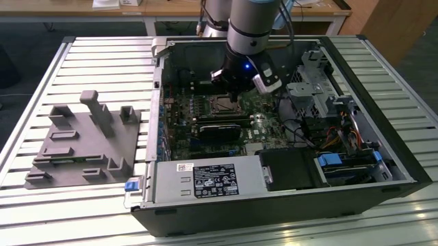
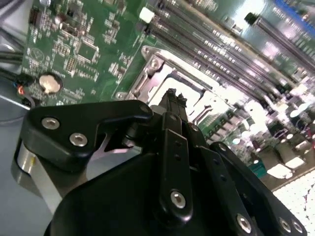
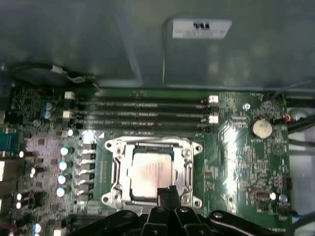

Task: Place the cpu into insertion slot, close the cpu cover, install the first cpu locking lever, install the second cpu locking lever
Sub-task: 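Install the second cpu locking lever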

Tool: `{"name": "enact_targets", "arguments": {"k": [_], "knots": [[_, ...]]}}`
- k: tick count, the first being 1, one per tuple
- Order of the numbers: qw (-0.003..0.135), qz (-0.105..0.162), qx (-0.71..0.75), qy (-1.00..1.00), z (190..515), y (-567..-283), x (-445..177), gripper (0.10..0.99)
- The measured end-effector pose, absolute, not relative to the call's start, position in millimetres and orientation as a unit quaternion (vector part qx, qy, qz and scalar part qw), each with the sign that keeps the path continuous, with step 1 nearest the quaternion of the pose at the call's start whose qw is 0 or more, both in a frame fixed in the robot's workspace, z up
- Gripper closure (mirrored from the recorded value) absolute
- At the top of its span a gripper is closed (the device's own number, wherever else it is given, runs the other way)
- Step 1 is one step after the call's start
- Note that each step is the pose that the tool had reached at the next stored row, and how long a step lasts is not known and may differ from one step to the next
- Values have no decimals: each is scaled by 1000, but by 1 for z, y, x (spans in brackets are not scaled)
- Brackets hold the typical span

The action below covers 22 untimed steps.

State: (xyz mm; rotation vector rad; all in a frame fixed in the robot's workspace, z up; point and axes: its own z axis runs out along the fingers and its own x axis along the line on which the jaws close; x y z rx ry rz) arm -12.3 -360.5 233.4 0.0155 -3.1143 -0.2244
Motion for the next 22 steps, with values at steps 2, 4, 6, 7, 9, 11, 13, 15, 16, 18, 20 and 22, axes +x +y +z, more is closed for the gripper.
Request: {"name": "enact_targets", "arguments": {"k": [2, 4, 6, 7, 9, 11, 13, 15, 16, 18, 20, 22], "knots": [[10, -72, 5, -997, 233, -364, -12, 980], [10, -72, 5, -997, 233, -368, -12, 980], [10, -72, 5, -997, 233, -371, -12, 980], [10, -73, 5, -997, 232, -373, -12, 980], [10, -73, 5, -997, 232, -377, -12, 980], [10, -73, 5, -997, 232, -381, -12, 980], [10, -74, 5, -997, 231, -383, -14, 980], [10, -74, 5, -997, 231, -385, -18, 980], [10, -74, 5, -997, 231, -385, -21, 980], [10, -74, 5, -997, 231, -386, -28, 980], [10, -74, 5, -997, 231, -387, -36, 980], [10, -74, 5, -997, 231, -387, -44, 980]]}}
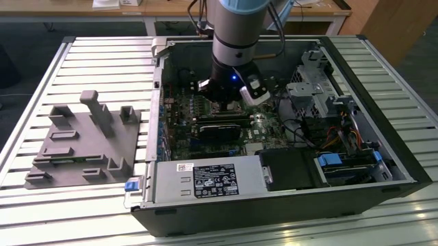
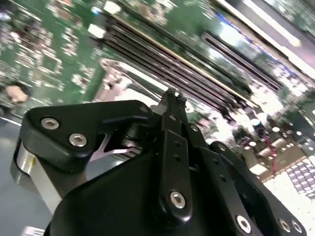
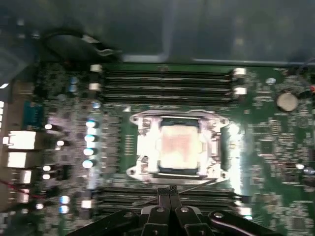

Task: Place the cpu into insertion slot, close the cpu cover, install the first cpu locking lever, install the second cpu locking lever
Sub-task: 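Install the second cpu locking lever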

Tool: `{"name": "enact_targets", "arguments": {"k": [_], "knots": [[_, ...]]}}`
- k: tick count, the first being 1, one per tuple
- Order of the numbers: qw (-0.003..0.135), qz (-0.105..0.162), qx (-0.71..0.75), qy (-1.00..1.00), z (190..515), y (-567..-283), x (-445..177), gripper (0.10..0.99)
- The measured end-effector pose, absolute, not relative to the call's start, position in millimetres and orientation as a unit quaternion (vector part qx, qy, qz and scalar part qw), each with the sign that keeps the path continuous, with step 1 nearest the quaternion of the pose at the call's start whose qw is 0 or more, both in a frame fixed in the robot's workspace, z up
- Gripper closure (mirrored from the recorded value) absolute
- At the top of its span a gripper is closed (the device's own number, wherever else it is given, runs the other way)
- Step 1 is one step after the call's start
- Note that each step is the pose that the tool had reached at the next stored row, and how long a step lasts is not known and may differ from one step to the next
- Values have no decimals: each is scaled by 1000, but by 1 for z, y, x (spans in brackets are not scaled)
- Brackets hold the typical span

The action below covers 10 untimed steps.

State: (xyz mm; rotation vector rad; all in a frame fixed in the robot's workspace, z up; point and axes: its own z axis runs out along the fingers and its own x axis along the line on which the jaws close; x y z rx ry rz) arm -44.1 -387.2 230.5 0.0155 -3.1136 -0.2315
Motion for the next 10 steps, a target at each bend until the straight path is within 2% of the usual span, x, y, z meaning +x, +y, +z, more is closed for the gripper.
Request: {"name": "enact_targets", "arguments": {"k": [10], "knots": [[11, -74, 5, -997, 217, -387, -47, 980]]}}
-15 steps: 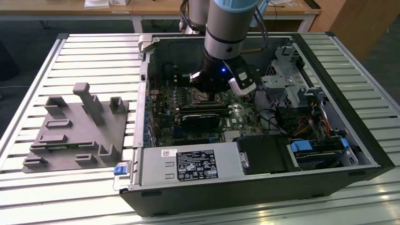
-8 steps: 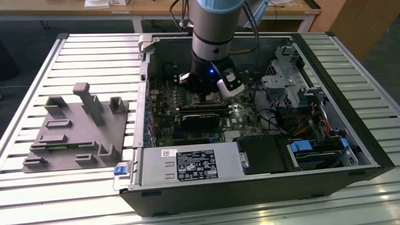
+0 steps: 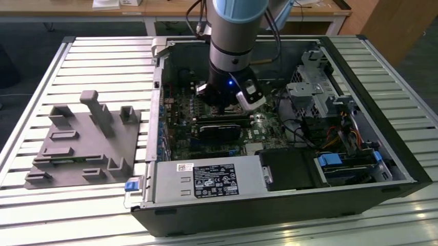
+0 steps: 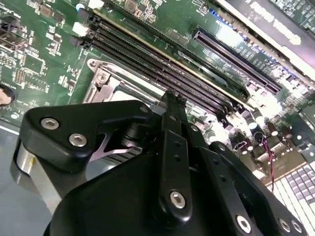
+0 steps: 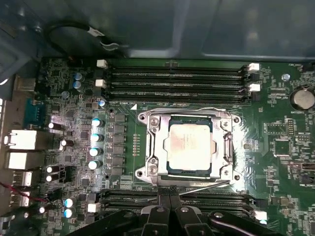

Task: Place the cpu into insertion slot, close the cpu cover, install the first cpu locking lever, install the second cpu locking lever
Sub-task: 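Install the second cpu locking lever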

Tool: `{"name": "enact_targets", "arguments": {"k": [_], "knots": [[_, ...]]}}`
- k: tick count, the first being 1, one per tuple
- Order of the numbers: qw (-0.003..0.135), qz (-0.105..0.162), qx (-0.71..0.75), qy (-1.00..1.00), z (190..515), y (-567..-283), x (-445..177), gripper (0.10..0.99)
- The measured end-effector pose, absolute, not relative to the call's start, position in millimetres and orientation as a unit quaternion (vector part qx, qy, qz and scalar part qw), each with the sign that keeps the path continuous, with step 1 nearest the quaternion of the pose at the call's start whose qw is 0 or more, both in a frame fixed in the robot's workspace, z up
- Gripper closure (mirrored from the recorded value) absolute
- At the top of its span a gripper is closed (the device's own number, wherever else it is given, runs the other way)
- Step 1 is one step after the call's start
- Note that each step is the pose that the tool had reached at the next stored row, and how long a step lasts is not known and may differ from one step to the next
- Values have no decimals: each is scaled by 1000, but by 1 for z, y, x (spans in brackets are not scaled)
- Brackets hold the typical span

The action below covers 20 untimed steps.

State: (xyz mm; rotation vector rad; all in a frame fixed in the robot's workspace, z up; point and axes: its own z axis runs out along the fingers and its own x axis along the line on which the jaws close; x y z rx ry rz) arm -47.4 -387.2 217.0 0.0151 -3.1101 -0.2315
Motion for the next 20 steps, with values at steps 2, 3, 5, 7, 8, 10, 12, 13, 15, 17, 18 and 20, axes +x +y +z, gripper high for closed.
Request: {"name": "enact_targets", "arguments": {"k": [2, 3, 5, 7, 8, 10, 12, 13, 15, 17, 18, 20], "knots": [[12, -75, 5, -997, 215, -387, -48, 980], [12, -76, 5, -997, 215, -388, -49, 980], [11, -83, 5, -996, 215, -392, -49, 980], [11, -88, 5, -996, 215, -395, -50, 980], [11, -91, 5, -996, 215, -396, -51, 980], [11, -98, 5, -995, 215, -398, -55, 980], [11, -104, 5, -995, 215, -398, -58, 980], [11, -106, 5, -994, 214, -398, -59, 980], [11, -107, 5, -994, 213, -398, -62, 980], [11, -107, 5, -994, 211, -399, -63, 980], [11, -107, 5, -994, 209, -399, -63, 980], [11, -107, 5, -994, 207, -399, -64, 980]]}}
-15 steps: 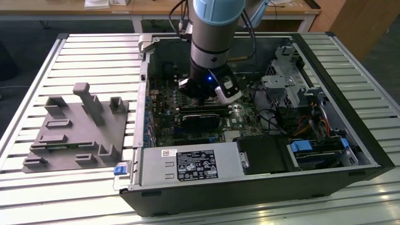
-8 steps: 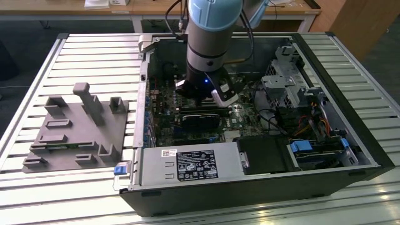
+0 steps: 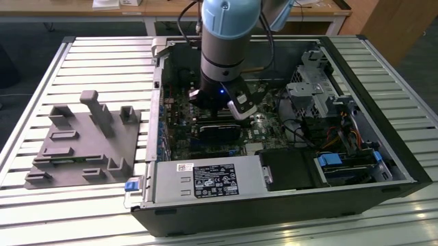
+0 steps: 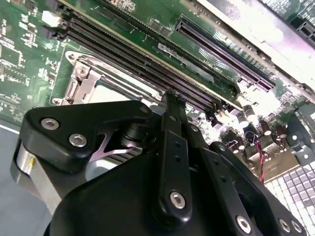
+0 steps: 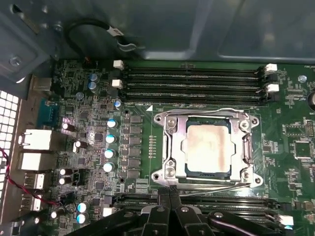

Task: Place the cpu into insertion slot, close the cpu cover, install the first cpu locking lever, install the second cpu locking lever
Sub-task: 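Install the second cpu locking lever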

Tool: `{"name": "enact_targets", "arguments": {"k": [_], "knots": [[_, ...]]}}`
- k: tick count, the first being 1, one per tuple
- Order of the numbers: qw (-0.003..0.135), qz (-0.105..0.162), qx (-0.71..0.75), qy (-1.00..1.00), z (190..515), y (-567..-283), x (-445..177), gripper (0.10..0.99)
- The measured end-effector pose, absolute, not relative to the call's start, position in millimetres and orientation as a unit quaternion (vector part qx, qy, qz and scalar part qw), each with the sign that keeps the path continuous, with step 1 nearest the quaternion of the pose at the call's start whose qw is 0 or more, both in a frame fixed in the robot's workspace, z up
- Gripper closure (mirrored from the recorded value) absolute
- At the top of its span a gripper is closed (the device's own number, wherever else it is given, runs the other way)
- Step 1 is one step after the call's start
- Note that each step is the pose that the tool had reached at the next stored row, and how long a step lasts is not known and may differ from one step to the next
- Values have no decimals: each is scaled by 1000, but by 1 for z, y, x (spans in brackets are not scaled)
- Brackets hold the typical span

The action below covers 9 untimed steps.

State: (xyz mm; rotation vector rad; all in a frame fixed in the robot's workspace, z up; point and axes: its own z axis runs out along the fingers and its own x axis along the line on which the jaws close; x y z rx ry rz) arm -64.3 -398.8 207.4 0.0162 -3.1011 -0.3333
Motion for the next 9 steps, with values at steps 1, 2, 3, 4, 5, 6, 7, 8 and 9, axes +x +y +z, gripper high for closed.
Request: {"name": "enact_targets", "arguments": {"k": [1, 2, 3, 4, 5, 6, 7, 8, 9], "knots": [[11, -107, 5, -994, 207, -399, -65, 980], [11, -107, 5, -994, 206, -399, -65, 980], [11, -108, 5, -994, 206, -399, -65, 980], [11, -108, 5, -994, 206, -399, -65, 980], [11, -109, 5, -994, 206, -400, -65, 980], [11, -113, 5, -994, 206, -401, -65, 980], [11, -116, 5, -993, 206, -402, -65, 980], [11, -120, 5, -993, 206, -404, -65, 980], [11, -123, 5, -992, 206, -405, -65, 980]]}}
